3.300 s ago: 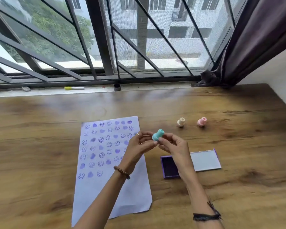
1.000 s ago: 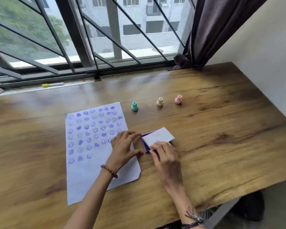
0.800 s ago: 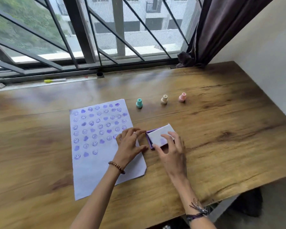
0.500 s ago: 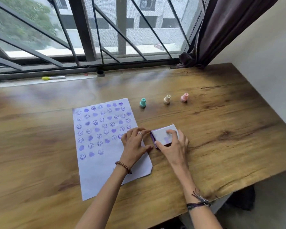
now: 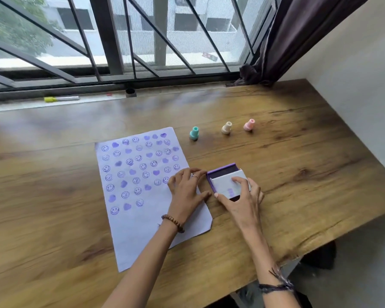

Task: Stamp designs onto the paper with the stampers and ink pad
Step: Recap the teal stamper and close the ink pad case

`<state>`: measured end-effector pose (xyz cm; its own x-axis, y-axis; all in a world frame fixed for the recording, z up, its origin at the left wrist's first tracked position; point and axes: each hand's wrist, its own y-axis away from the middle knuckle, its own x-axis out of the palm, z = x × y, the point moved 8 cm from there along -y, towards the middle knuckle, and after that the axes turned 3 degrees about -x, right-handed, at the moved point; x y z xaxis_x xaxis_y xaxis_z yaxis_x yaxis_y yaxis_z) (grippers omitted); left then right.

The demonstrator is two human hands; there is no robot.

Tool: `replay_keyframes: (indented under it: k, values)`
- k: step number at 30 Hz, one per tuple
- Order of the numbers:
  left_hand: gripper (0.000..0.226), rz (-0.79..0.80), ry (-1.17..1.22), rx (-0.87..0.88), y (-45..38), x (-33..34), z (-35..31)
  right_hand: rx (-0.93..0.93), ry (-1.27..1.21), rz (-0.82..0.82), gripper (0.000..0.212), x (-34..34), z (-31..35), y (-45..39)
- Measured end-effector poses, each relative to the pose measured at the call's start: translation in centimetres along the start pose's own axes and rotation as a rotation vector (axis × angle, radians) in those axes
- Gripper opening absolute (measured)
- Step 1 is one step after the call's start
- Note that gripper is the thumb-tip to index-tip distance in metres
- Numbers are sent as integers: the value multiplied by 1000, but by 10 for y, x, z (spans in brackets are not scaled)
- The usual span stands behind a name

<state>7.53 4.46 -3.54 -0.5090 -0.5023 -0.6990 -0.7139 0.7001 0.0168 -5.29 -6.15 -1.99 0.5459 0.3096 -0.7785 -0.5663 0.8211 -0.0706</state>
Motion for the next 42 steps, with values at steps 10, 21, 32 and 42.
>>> replay_keyframes:
  k: [10, 21, 32, 42]
  values:
    - [55, -1, -5, 10, 1, -1, -2, 1, 24, 69, 62, 3, 4, -13]
    - [51, -36, -14, 7, 1, -3, -2, 0, 23, 120, 63, 5, 6, -16]
    - [62, -51, -55, 10, 0, -2, 1, -15, 44, 124, 65, 4, 5, -14]
    - [60, -81, -45, 21, 1, -4, -1, -6, 138, 124, 69, 5, 9, -26]
